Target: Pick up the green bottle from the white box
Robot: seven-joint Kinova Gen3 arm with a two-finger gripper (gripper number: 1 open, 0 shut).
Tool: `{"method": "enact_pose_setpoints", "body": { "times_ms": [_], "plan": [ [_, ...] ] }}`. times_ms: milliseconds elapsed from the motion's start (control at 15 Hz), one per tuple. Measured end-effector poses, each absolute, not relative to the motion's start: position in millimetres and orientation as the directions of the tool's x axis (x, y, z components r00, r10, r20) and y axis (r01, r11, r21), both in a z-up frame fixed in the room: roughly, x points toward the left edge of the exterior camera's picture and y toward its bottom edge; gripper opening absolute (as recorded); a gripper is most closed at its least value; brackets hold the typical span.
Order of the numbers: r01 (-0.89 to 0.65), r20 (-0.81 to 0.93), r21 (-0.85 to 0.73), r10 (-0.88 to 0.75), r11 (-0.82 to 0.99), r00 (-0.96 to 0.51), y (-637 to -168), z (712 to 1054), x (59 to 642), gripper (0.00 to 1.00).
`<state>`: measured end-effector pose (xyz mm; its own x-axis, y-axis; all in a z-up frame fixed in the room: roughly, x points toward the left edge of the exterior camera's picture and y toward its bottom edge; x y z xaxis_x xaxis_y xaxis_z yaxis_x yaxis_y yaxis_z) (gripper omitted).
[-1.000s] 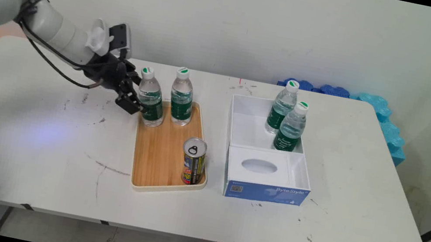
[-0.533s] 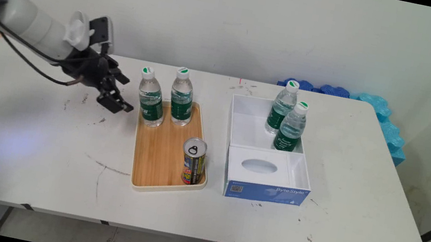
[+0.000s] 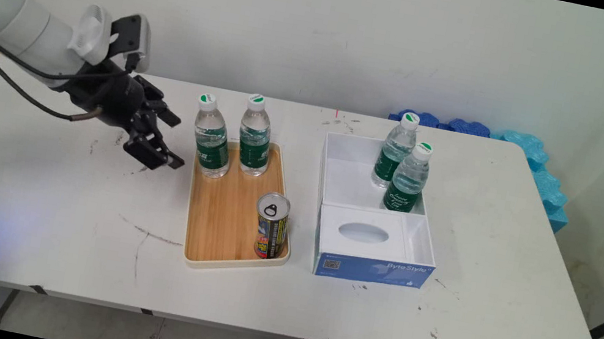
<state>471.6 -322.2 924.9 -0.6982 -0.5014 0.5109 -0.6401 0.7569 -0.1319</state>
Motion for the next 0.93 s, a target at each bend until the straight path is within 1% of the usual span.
{"method": "enact_pose_setpoints", "body": {
  "times_ms": [200,467,733,933],
  "plan": [
    [-0.629,0.540,-0.111,-0.484,0.770,-0.688,-324.4,943.1,441.6,1.00],
    [-0.622,0.576,-0.106,-0.462,0.776,-0.675,-338.4,957.5,404.5,1.00],
    [-0.623,0.608,-0.112,-0.442,0.774,-0.659,-360.9,964.9,361.7,1.00],
    [-0.627,0.627,-0.117,-0.432,0.770,-0.648,-381.7,961.3,323.3,1.00]
  ]
}}
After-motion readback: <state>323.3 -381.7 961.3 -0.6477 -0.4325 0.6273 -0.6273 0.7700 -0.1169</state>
